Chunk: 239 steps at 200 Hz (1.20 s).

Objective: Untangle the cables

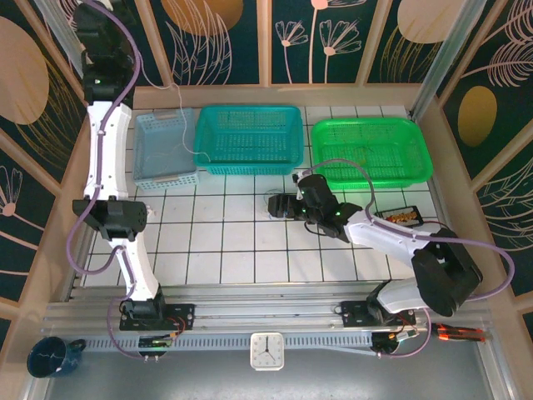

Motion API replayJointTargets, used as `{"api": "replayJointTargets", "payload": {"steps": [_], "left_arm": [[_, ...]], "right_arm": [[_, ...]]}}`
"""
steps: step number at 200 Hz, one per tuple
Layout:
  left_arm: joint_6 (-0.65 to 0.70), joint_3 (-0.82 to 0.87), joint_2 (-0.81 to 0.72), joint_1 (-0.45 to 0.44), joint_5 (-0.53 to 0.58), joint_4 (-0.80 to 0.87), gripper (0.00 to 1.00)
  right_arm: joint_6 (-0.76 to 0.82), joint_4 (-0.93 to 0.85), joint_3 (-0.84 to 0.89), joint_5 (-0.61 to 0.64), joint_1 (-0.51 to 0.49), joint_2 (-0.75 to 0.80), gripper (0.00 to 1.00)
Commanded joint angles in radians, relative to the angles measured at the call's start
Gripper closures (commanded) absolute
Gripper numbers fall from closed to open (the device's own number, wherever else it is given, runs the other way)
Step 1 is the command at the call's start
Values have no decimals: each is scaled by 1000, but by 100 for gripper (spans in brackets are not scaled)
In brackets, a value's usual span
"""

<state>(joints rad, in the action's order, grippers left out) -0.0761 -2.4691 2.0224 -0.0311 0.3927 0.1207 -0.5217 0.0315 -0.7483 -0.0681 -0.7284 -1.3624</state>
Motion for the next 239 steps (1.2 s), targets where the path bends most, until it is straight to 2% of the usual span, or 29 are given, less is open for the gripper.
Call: {"api": "replayJointTargets", "payload": {"steps": [1, 23, 36, 68, 101, 147, 201, 214, 239], "left_arm": [[25, 192, -44, 12, 34, -52, 100], [-14, 588, -204, 31, 9, -289, 100], [-68, 768, -275, 50, -21, -368, 100], [-88, 1032, -382, 60, -66, -436, 100], [-103, 1216, -446, 59, -125, -473, 100], [-119, 1327, -423, 59, -213, -486, 100], [-108, 1280, -257, 59, -294, -431, 100], [-102, 1260, -220, 59, -303, -407, 90], [-91, 1231, -173, 59, -322, -371, 63]], "right_arm": [[5, -16, -16, 29, -5, 31, 14], [5, -12, -5, 31, -6, 34, 14], [4, -8, -2, 33, -6, 34, 14], [5, 9, 0, 25, -8, 22, 14], [3, 38, 1, 19, -10, -1, 14], [2, 67, 7, 27, -29, -11, 14], [-6, 45, 14, 69, -46, 35, 14], [-6, 31, 14, 80, -49, 50, 14], [-6, 9, 14, 97, -53, 75, 14]]}}
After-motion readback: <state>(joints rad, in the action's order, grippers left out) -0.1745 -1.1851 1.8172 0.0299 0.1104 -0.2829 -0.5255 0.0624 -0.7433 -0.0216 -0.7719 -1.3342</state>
